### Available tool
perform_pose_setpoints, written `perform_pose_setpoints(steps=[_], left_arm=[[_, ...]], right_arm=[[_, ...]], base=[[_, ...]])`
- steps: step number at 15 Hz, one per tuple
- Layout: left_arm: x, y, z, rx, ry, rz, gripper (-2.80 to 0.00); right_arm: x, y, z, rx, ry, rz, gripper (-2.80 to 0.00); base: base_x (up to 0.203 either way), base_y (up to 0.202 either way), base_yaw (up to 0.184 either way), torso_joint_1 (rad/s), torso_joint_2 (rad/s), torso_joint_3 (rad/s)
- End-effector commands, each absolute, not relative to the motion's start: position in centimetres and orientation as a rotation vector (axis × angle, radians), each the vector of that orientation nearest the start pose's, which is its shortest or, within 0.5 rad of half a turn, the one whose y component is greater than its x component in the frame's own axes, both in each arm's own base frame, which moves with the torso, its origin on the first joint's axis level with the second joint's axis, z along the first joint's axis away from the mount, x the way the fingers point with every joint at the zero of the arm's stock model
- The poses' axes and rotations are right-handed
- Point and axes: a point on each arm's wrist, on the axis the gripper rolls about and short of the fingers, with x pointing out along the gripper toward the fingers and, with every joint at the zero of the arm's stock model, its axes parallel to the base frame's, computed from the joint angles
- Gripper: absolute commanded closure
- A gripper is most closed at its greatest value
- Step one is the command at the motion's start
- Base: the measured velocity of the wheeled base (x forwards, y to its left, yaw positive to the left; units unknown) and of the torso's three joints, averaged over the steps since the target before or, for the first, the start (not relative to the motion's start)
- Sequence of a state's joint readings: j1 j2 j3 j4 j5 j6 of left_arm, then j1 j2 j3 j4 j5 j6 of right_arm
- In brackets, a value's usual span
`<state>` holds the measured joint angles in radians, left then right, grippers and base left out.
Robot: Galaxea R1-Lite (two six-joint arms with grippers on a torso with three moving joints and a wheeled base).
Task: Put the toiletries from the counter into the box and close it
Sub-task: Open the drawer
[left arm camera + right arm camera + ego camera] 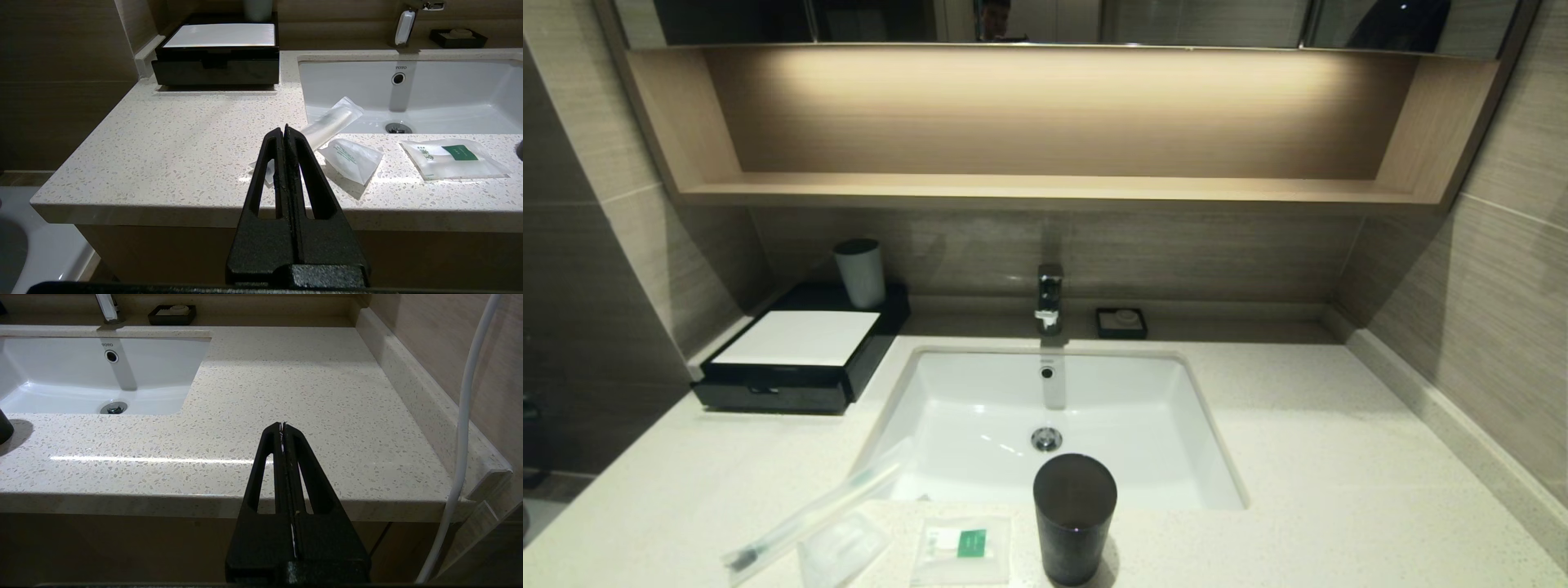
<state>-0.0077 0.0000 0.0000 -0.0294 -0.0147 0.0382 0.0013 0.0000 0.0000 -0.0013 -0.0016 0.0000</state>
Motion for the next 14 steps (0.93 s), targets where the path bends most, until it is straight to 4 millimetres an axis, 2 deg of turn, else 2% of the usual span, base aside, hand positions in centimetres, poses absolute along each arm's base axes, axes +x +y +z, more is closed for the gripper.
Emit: perform_pose_setpoints(steps=[1,4,11,14], left_arm=[[-2.1,0.0,7.3,0.037,-0.010,-0.022,0.00],[-2.2,0.0,7.5,0.038,-0.016,-0.023,0.00],[-4.5,-0.2,11.8,0.035,-0.043,-0.103,0.00],[-4.2,-0.2,13.5,0.032,-0.004,-0.111,0.00]], right_arm=[[-2.3,0.0,7.6,0.000,-0.001,0.000,0.00],[-2.3,0.0,7.5,0.000,0.000,0.000,0.00],[-2.3,0.0,7.6,0.000,-0.001,0.000,0.00],[-2.3,0.0,7.6,0.000,-0.002,0.000,0.00]], base=[[0.000,0.000,0.000,0.000,0.00,0.000],[0.000,0.000,0.000,0.000,0.00,0.000],[0.000,0.000,0.000,0.000,0.00,0.000],[0.000,0.000,0.000,0.000,0.00,0.000]])
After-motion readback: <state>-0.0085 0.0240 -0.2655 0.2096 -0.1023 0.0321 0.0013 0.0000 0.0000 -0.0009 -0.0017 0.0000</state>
